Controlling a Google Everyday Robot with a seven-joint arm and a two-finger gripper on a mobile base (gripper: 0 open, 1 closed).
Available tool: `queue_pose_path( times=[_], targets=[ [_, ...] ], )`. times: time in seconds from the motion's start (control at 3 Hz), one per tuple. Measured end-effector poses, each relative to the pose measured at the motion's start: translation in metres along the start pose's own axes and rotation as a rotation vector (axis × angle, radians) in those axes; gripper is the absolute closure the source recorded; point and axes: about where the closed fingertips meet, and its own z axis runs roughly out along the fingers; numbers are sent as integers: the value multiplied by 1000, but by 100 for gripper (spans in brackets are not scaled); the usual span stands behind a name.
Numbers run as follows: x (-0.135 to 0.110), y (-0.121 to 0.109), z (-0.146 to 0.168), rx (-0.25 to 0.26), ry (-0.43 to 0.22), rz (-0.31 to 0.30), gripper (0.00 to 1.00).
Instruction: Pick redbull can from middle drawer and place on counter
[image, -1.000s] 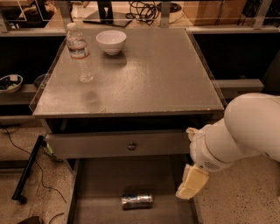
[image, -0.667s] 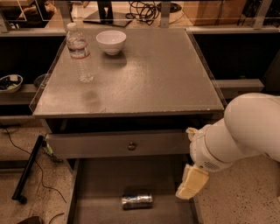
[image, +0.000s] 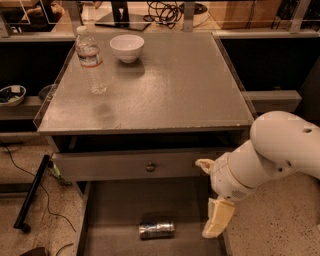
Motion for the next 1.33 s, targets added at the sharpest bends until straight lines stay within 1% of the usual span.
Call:
queue_pose_path(
  times=[0.33, 0.67, 1.0, 1.33],
  targets=[
    [0, 0, 0, 0, 0, 0, 0],
    [4, 1, 17, -2, 52, -33, 0],
    [9, -2, 35, -13, 121, -96, 0],
    [13, -5, 51, -32, 191, -144, 0]
  ],
)
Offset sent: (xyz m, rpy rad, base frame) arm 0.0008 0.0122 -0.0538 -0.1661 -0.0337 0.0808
